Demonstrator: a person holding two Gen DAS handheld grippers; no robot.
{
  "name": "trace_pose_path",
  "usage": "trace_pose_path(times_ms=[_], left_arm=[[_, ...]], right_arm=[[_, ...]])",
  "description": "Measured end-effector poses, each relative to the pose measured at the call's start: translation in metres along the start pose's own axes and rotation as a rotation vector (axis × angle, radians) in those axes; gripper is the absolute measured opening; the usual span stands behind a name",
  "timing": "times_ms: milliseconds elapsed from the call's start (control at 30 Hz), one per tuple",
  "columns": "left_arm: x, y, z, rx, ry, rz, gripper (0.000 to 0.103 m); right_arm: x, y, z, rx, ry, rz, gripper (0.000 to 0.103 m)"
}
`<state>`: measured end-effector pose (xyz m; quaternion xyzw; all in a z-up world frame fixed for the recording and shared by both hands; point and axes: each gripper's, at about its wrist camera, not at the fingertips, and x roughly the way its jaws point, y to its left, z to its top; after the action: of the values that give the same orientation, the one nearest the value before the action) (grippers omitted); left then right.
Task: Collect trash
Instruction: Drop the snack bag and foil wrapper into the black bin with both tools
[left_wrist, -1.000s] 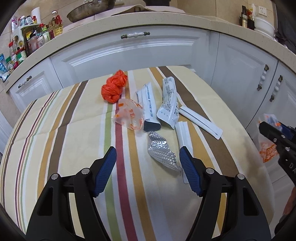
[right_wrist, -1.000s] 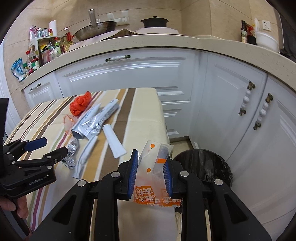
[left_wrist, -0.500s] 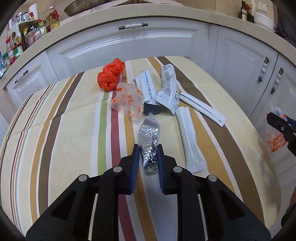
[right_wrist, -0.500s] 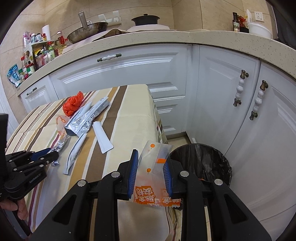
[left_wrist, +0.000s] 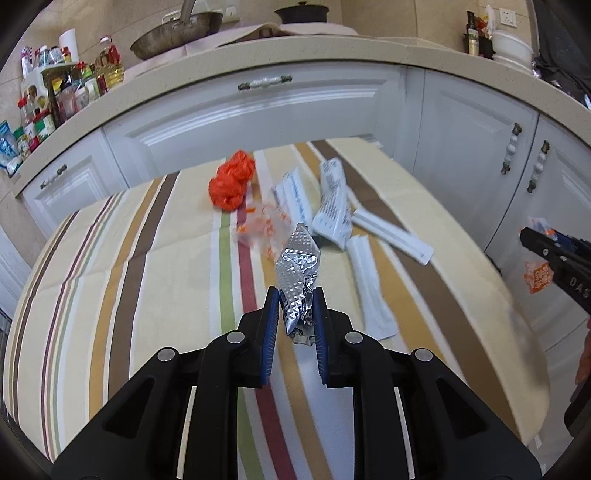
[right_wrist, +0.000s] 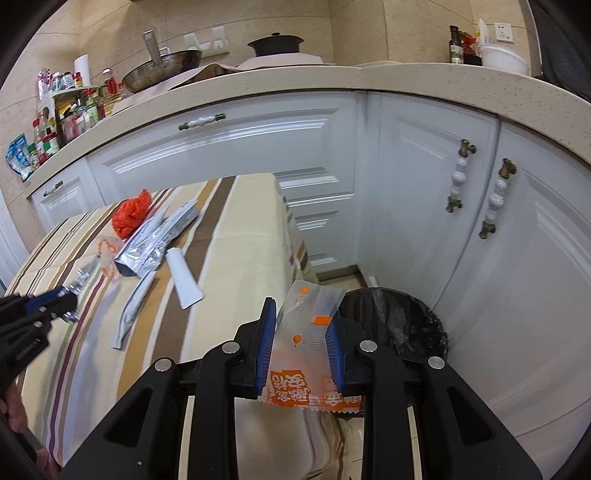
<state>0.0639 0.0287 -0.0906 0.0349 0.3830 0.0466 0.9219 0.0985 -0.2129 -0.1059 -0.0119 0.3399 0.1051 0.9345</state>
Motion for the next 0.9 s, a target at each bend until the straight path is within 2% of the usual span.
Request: trace_pose_path(times_ms=[200, 367, 467, 700, 900], left_arm=[[-0.007, -0.029, 0.024, 0.034, -0.053, -0.065, 0.018], [-0.006, -0.071, 0.045, 0.094, -0.094, -0.136, 0.018], [0.002, -0.099, 0.052, 0.132, -0.088, -0.174, 0.018], [0.026, -0.157, 0.059, 0.227, -0.075, -0.193, 0.018], [0.043, -0.188, 0.067, 0.258, -0.064, -0.203, 0.018]], right_arm=[[-0.005, -0.024, 0.005, 0.018, -0.019, -0.065, 0.027], [-0.006, -0.049, 0.008, 0.032, -0.030, -0.123, 0.027], [-0.003, -0.063, 0.010, 0.040, -0.033, -0.152, 0.027], [0.008, -0.084, 0.010, 0.045, -0.025, -0.184, 0.027], [0.022, -0.097, 0.010, 0.057, -0.013, -0.189, 0.027]])
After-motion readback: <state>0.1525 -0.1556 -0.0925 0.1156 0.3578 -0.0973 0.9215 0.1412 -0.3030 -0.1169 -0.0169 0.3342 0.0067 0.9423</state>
